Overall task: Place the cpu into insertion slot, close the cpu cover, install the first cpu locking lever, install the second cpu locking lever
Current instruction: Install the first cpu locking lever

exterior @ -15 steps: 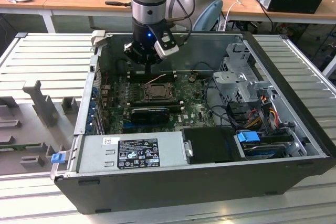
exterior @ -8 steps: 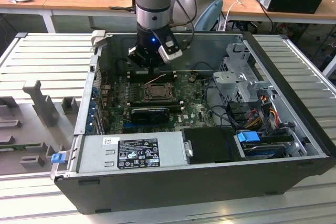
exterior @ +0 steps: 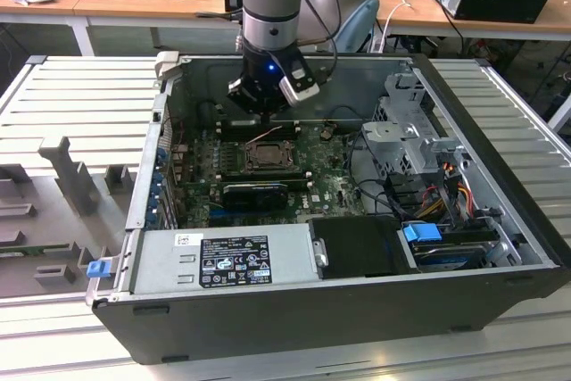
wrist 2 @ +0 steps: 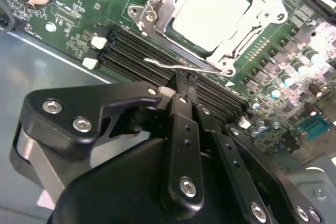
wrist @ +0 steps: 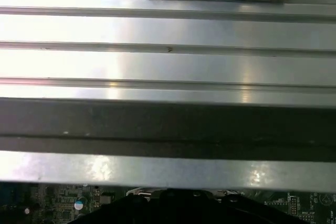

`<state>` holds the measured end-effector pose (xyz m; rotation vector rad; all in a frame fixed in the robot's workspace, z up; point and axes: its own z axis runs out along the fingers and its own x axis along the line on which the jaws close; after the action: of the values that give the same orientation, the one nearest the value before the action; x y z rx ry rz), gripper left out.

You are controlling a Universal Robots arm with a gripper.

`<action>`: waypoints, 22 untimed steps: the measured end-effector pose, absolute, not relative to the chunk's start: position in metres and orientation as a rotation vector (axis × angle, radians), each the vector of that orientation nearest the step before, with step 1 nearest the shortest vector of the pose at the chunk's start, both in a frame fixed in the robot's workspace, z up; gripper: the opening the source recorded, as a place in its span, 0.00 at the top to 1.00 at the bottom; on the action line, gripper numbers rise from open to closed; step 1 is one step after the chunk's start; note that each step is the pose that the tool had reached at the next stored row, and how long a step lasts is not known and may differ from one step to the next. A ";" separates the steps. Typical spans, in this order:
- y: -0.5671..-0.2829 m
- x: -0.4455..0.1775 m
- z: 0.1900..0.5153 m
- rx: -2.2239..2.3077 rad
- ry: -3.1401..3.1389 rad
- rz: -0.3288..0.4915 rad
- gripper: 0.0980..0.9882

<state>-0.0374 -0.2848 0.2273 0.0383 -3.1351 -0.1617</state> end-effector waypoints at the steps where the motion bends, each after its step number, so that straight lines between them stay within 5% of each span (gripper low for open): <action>1: -0.285 -0.036 0.227 0.039 -3.135 -0.162 0.99; 22: -0.285 -0.026 0.222 0.040 -3.154 -0.164 0.99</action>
<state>-0.0263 -0.2847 0.2225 0.0403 -3.1545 -0.1636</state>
